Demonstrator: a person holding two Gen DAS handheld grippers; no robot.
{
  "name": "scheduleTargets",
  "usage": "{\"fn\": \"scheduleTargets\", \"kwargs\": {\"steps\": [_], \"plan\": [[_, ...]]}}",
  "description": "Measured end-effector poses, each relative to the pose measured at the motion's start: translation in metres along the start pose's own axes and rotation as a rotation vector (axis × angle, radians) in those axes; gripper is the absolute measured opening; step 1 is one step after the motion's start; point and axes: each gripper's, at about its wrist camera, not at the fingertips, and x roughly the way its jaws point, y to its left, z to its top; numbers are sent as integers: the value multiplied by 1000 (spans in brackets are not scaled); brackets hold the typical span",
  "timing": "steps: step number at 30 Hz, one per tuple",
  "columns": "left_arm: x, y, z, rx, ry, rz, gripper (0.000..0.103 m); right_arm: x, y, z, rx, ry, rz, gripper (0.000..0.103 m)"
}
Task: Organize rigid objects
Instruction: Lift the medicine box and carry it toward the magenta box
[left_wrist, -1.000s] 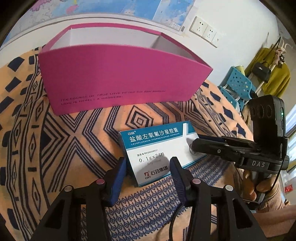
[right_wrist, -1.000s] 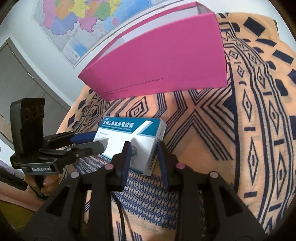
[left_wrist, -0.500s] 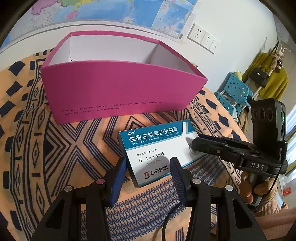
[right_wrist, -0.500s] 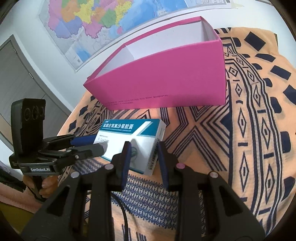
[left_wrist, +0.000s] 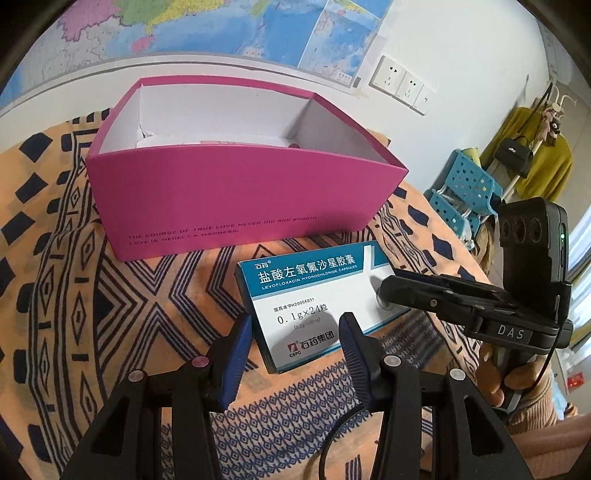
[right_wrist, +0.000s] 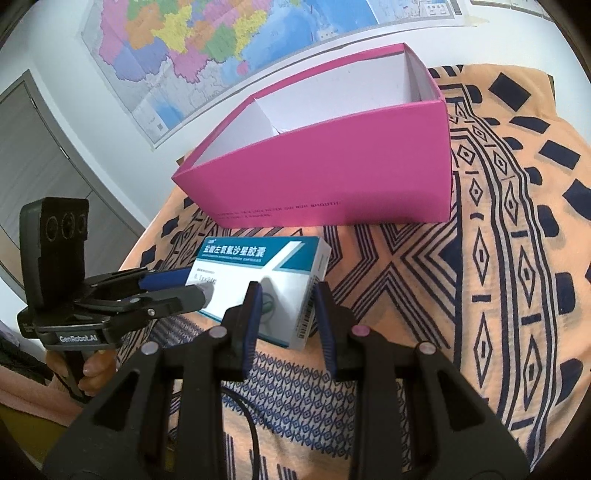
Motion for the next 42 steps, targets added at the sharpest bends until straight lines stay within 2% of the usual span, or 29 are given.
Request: {"fn": "scheduleTargets", "kwargs": {"steps": [42], "plan": [[-28,-15,22,44,-111,20,49,-21,9,29,-68,-85,5,32]]}}
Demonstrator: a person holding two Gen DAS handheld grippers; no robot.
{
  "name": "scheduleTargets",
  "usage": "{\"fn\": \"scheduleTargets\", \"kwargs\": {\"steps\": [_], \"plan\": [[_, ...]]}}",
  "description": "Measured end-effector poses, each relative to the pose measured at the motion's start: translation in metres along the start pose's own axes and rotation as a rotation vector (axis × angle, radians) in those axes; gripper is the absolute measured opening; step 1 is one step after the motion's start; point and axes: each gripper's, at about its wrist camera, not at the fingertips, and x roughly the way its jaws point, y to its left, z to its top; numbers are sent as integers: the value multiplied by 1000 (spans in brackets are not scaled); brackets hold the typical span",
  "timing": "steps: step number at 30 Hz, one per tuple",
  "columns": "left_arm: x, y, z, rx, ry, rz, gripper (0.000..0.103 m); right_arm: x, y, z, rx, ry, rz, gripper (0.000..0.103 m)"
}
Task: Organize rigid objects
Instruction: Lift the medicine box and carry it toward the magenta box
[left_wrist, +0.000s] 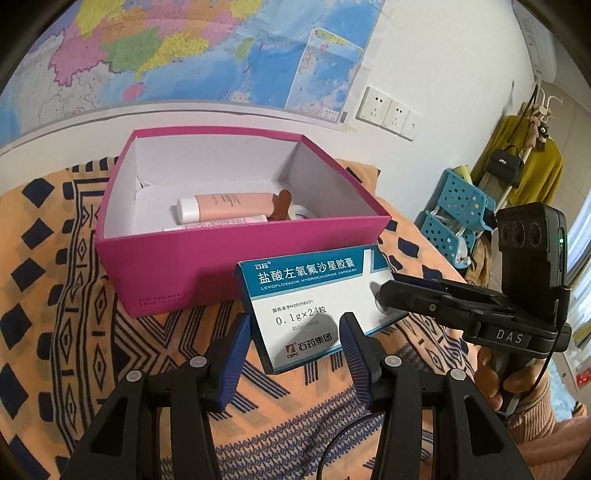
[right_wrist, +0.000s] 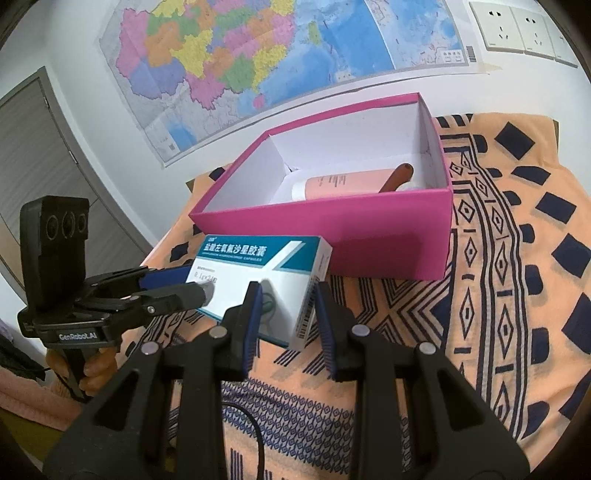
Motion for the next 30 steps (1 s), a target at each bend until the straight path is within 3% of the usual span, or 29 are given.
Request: {"fn": "scheduleTargets", "kwargs": {"steps": [30], "plan": [[-3,0,17,27,-55,14,49,-5,2,15,-39,-41,1,32]]}}
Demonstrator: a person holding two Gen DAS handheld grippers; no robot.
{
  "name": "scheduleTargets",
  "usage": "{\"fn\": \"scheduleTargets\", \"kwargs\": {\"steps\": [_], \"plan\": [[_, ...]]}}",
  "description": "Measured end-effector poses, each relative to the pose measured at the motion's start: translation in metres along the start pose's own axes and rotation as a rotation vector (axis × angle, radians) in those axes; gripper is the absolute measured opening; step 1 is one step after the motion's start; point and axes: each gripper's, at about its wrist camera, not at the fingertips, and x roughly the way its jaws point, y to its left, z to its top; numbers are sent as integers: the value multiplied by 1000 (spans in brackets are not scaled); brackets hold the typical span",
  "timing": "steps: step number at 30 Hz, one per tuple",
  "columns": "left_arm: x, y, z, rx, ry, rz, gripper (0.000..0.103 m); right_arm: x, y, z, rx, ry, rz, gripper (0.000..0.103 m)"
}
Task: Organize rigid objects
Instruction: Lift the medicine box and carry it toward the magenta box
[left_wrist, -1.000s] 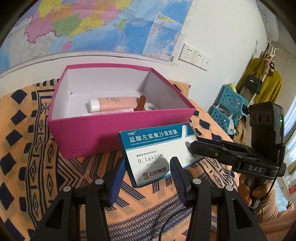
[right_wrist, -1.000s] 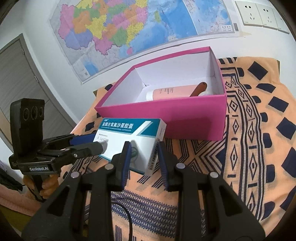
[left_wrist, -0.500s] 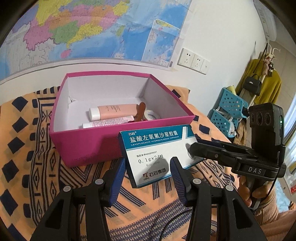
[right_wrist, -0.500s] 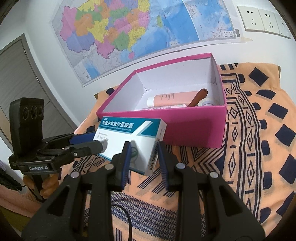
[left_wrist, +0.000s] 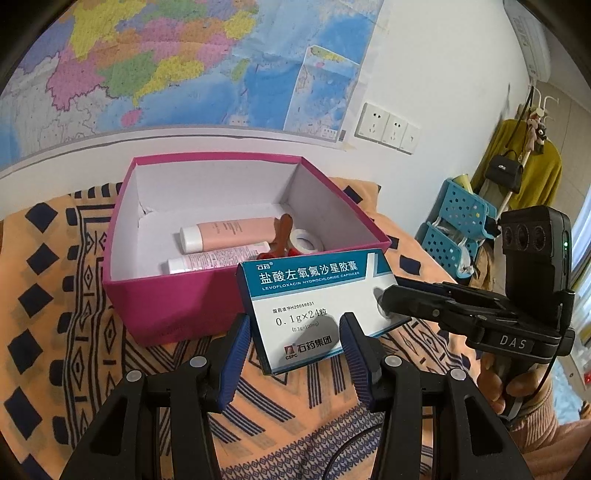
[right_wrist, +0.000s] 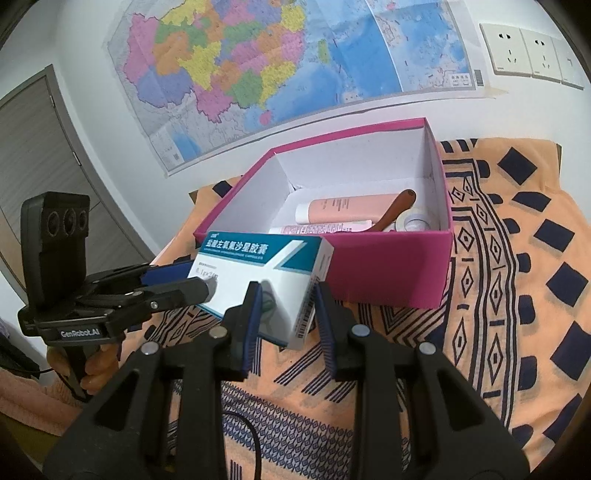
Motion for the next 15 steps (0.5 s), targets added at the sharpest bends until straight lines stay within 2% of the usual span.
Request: {"fn": "scheduleTargets", "kwargs": {"steps": [15], "plan": [[0,1,6,4,-15,8,49,-3,4,11,-26,-21,-2,32]]}}
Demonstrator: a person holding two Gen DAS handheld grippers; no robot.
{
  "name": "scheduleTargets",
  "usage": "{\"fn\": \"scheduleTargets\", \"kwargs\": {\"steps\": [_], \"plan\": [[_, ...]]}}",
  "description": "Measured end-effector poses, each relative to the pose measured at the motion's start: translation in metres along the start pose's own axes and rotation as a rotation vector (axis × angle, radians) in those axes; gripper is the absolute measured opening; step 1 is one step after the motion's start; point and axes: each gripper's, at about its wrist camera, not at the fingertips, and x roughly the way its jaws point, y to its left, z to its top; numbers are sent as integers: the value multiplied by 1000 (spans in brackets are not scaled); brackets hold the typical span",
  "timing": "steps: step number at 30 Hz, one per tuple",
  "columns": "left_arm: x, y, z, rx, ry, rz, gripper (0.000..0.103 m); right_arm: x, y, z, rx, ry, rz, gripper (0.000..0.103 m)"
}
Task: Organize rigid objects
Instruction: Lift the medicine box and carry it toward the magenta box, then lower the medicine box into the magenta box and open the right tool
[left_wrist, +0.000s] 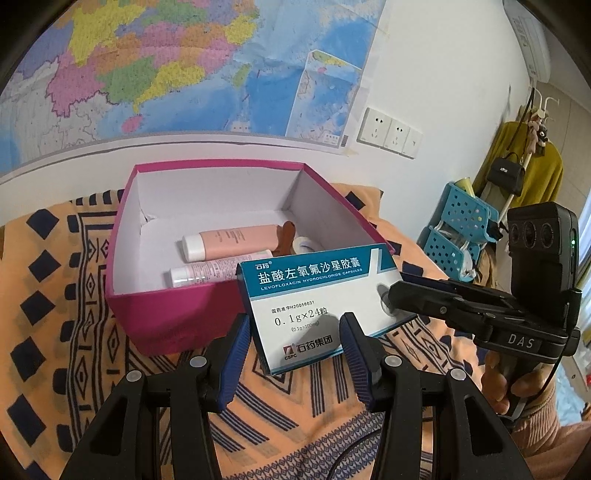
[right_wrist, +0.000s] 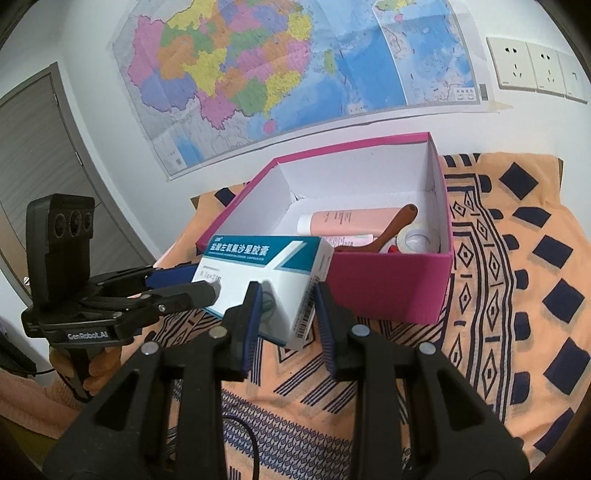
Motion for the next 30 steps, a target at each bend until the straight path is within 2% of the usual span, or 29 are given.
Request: {"fn": "scheduleTargets", "kwargs": {"steps": [30], "plan": [[8,2,28,15,-37,26,49,-1,-6,35,-26,-52,14,32]]}}
